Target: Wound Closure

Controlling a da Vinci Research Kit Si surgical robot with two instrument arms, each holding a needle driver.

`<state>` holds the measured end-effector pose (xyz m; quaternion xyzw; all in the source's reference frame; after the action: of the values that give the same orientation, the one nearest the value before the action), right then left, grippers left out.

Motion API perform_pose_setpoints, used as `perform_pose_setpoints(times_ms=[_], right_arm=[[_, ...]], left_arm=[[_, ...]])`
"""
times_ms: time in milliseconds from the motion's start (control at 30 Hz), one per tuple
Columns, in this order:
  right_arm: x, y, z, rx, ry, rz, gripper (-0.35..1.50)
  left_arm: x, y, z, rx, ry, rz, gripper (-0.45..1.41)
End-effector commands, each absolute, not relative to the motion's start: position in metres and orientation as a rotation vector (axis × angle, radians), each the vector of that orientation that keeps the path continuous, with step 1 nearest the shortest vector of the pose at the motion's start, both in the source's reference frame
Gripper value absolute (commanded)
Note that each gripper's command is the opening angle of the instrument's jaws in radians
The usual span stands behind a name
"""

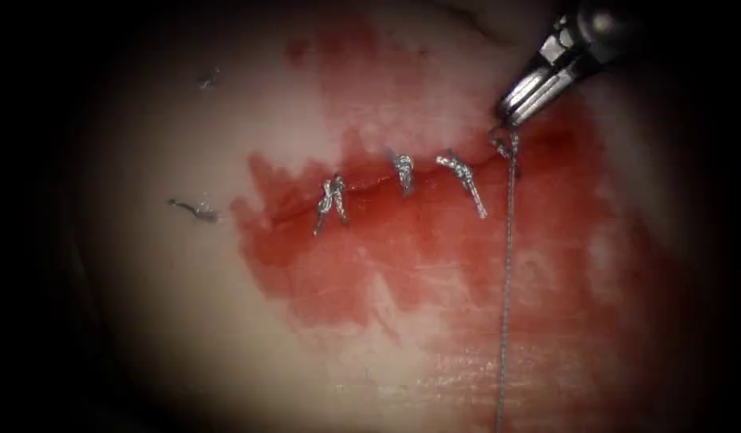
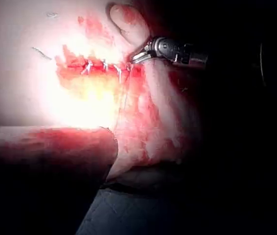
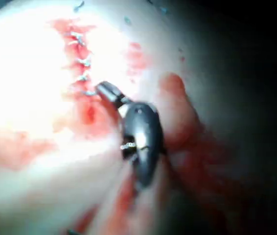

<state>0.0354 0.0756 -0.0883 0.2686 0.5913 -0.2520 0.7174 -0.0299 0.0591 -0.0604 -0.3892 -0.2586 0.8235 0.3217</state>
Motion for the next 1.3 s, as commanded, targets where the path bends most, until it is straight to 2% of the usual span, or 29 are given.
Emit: perform_pose_setpoints(times_ms=[33,1133,1300], right_arm=[[0.0363,0.0758,-0.0880,0.595,1.310,-0.556,-0.35],[0.0359,0.0769,-0.0857,0.499,1.240,-0.486,-0.35],[0.0360,0.0759,-0.0864,0.457,1.261,-0.418,-0.35]], left_arm=[[-0.0306,0.0585,-0.0600,-1.027,-0.685,2.161,-0.35],[-0.0309,0.0512,-0.0584,-0.997,-0.796,2.180,-0.35],[-0.0303,0.0551,-0.0618,-1.028,-0.737,2.140,-0.35]])
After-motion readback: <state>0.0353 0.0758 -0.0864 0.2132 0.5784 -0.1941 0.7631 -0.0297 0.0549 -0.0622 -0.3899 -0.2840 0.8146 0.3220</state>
